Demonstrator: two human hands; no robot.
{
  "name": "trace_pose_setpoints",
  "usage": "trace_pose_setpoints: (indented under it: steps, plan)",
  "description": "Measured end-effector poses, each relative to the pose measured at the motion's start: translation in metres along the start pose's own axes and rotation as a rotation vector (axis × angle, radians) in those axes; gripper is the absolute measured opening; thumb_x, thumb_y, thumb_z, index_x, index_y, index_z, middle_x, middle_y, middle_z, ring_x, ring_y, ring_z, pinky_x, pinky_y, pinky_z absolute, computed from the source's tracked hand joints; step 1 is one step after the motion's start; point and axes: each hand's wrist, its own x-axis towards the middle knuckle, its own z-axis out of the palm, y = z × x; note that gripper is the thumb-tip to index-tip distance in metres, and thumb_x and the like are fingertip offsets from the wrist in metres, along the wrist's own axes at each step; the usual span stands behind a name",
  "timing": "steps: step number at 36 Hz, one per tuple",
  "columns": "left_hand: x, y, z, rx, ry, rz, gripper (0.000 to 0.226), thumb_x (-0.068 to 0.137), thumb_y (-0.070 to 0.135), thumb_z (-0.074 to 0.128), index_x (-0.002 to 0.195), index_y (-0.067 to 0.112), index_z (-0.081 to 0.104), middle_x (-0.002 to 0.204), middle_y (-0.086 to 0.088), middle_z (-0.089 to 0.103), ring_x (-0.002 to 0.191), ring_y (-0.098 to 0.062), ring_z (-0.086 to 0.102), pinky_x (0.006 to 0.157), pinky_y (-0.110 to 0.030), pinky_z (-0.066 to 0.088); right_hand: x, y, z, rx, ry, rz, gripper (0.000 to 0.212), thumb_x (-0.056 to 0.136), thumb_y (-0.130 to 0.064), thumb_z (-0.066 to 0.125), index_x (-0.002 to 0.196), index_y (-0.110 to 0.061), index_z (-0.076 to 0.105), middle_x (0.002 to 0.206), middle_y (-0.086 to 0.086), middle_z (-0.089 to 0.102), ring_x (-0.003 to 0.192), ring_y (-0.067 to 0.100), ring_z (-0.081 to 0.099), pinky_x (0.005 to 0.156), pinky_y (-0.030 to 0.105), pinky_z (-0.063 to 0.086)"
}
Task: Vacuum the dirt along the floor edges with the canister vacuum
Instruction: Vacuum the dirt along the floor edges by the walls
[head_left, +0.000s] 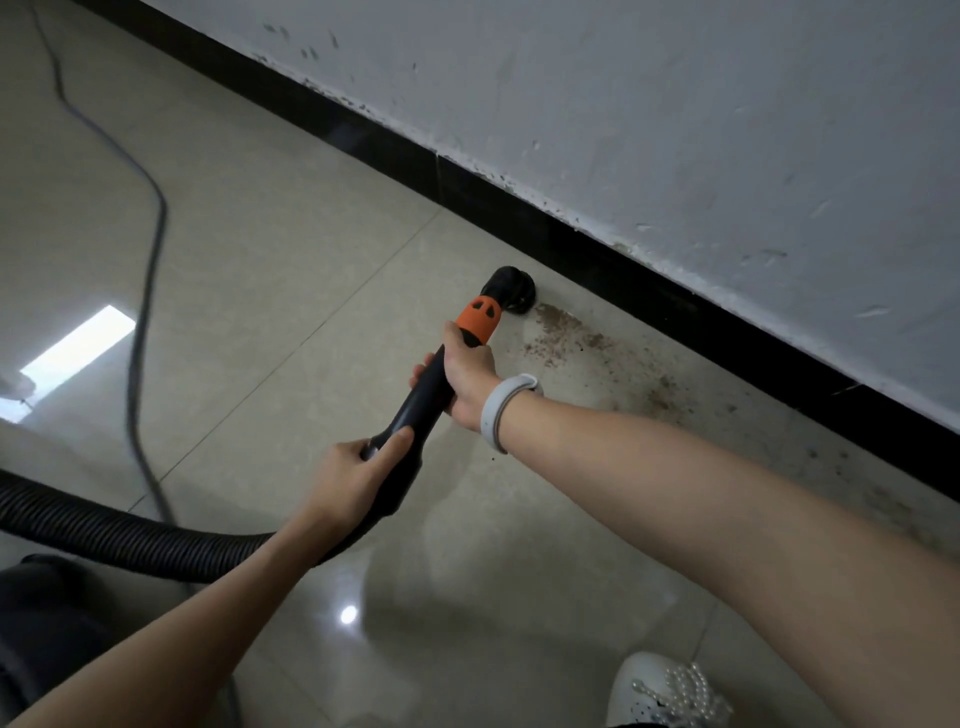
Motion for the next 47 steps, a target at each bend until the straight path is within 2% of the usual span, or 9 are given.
trace_pose_setpoints:
  steps: [4,10,17,22,26,32,37,41,47]
  plan:
    - [-0.026,-0.014,-0.003,0.020,-0.035,0.020,0.066,0.063,0.070,0.058,0.069,0.004,0.063,0.051,-0.006,0.056,0.046,-0.020,0.051,0.052,-0.029,0.038,-0.008,0.028,0.000,0.008,0.025,0.025,0.042,0.099,-0.030,0.050,0.133,-0.011,0.035,0.070,0.005,0.050,0.052,0.017,0.054,0.051,0.030,0.054]
    - [-0.042,-0.027,-0.003,-0.036,-0.088,0.007,0.062,0.065,0.068,0.060,0.067,0.005,0.063,0.052,-0.007,0.054,0.047,-0.021,0.048,0.055,-0.031,0.035,-0.014,0.046,-0.012,0.015,0.019,0.049,0.033,0.099,-0.032,0.048,0.123,-0.015,0.033,0.073,0.005,0.052,0.055,0.016,0.055,0.063,0.032,0.057]
    - [-0.018,-0.006,-0.005,0.027,-0.047,0.009,0.072,0.065,0.071,0.058,0.074,0.000,0.062,0.055,-0.007,0.057,0.050,-0.021,0.051,0.055,-0.033,0.038,-0.003,0.018,-0.001,0.027,0.009,0.025,0.045,0.099,-0.030,0.051,0.135,-0.010,0.033,0.071,0.007,0.050,0.053,0.020,0.053,0.054,0.034,0.053]
    - [-0.009,0.006,-0.004,0.226,0.045,0.012,0.058,0.072,0.067,0.058,0.075,0.009,0.064,0.052,0.001,0.060,0.044,-0.010,0.055,0.047,-0.023,0.042,-0.002,0.007,-0.003,0.050,0.002,0.010,0.036,0.098,-0.030,0.052,0.123,-0.007,0.040,0.072,0.007,0.051,0.054,0.020,0.055,0.056,0.034,0.053]
    - [-0.018,0.004,0.003,0.334,0.073,0.006,0.065,0.059,0.079,0.044,0.075,0.019,0.063,0.059,-0.001,0.065,0.054,-0.019,0.062,0.054,-0.032,0.046,-0.006,0.013,-0.012,0.078,0.012,0.013,0.028,0.099,-0.028,0.052,0.116,-0.009,0.041,0.071,0.008,0.051,0.051,0.020,0.054,0.056,0.034,0.053]
    - [-0.038,-0.015,0.026,0.327,0.093,0.009,0.061,0.061,0.077,0.044,0.071,0.019,0.060,0.059,-0.001,0.064,0.057,-0.021,0.062,0.058,-0.040,0.049,-0.008,0.032,-0.033,0.073,0.013,0.003,0.024,0.099,-0.027,0.052,0.111,-0.011,0.038,0.069,0.007,0.049,0.049,0.018,0.052,0.053,0.032,0.053]
    - [-0.049,-0.023,0.043,0.369,0.040,-0.002,0.050,0.071,0.072,0.050,0.071,0.022,0.056,0.059,0.004,0.060,0.060,-0.019,0.060,0.055,-0.032,0.043,-0.013,0.045,-0.048,0.050,0.040,-0.019,0.024,0.099,-0.028,0.053,0.106,-0.011,0.038,0.067,0.006,0.050,0.047,0.018,0.052,0.053,0.032,0.052]
    - [-0.053,-0.020,0.049,0.330,0.069,-0.008,0.063,0.060,0.077,0.037,0.073,0.019,0.059,0.061,0.002,0.061,0.062,-0.018,0.060,0.057,-0.033,0.043,-0.016,0.043,-0.048,0.052,0.057,-0.043,0.022,0.098,-0.027,0.053,0.101,-0.012,0.036,0.067,0.006,0.048,0.047,0.018,0.049,0.052,0.032,0.051]
    - [-0.055,-0.019,0.040,0.273,0.055,-0.034,0.062,0.062,0.076,0.041,0.072,0.018,0.059,0.061,0.000,0.062,0.061,-0.019,0.060,0.057,-0.034,0.046,-0.019,0.042,-0.038,0.015,0.064,-0.048,0.026,0.099,-0.027,0.052,0.110,-0.011,0.036,0.067,0.006,0.049,0.044,0.017,0.052,0.053,0.033,0.052]
